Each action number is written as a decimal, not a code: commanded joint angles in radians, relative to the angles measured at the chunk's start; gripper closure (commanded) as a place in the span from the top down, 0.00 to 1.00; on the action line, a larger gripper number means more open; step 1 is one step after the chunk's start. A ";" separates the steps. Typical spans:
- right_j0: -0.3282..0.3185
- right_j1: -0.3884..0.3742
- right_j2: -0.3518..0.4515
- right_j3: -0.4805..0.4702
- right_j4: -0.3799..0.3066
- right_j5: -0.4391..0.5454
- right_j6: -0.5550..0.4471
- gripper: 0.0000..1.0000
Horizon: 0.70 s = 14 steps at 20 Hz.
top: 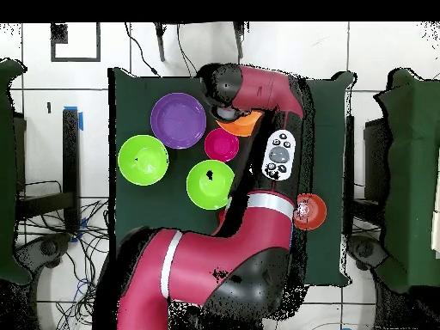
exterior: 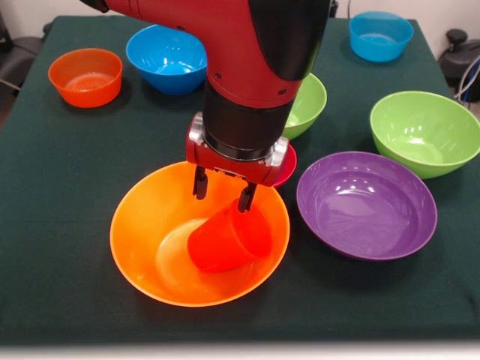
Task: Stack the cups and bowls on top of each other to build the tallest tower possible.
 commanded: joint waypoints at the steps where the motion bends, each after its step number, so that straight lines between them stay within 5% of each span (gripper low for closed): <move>1: -0.015 0.012 0.094 0.027 0.002 -0.059 0.077 1.00; 14: -0.024 0.048 0.098 -0.013 0.006 -0.060 0.073 1.00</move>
